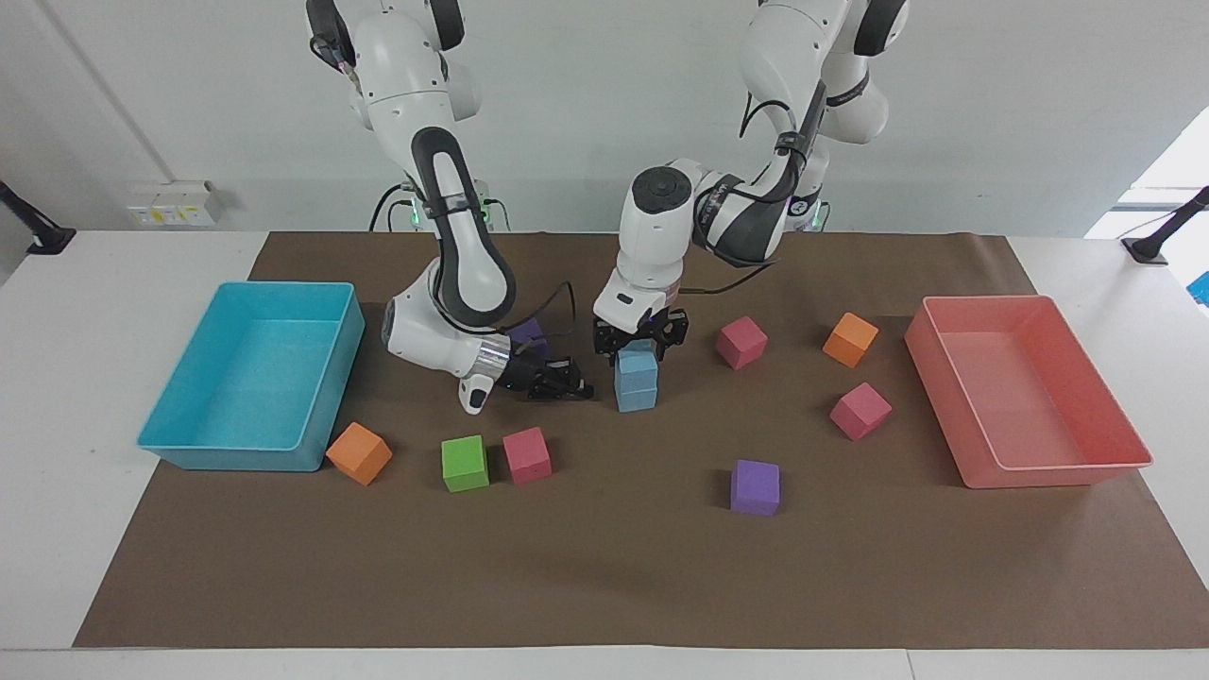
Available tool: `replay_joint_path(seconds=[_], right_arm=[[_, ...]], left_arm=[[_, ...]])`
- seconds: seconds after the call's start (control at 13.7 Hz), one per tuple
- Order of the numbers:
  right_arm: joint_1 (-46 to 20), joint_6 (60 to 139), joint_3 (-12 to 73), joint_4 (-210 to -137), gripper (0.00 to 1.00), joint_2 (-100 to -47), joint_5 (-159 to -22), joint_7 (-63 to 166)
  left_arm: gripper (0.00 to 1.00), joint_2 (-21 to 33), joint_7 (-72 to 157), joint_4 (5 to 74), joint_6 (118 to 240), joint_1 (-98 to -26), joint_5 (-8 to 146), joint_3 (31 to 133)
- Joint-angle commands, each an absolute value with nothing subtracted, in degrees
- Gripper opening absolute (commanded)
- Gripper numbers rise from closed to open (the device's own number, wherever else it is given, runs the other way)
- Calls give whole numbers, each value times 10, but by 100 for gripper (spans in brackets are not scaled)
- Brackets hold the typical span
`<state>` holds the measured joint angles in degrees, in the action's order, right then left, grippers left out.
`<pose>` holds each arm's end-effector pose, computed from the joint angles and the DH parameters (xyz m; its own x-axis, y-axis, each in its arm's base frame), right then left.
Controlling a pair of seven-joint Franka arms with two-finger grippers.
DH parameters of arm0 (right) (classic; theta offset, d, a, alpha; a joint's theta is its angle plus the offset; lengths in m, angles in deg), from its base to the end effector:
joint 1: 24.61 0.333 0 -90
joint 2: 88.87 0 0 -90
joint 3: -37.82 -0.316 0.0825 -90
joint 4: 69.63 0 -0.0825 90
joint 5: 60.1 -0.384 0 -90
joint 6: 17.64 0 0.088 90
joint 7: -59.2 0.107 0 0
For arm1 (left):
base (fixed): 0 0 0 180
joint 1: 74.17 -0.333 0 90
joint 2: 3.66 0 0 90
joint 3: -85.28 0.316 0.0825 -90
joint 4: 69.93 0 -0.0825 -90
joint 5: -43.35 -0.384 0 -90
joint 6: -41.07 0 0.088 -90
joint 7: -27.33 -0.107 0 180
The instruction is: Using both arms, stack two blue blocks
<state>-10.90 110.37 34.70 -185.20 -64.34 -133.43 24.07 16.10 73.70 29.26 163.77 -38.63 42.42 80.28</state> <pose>0.5625 0.1995 0.2363 0.9979 -0.0334 -0.0547 -0.0638 -0.5992 -0.7981 0.5016 -0.4215 0.3886 0.9943 0.1003 0.0350 0.0982 -0.9934 0.0589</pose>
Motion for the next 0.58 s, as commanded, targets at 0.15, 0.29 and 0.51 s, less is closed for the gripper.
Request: replay_joint_path(seconds=[0.15, 0.29, 0.51], right_arm=[[-109, 1116, 345, -1854, 0, -642, -1354, 211], [-113, 1116, 346, -1851, 0, -641, -1345, 195], [-117, 1112, 347, -1847, 0, -653, -1322, 203]], left_arm=[[100, 134, 742, 297, 1626, -380, 413, 812], [100, 116, 740, 302, 1610, -383, 413, 812], [100, 59, 715, 344, 1586, -401, 413, 812]])
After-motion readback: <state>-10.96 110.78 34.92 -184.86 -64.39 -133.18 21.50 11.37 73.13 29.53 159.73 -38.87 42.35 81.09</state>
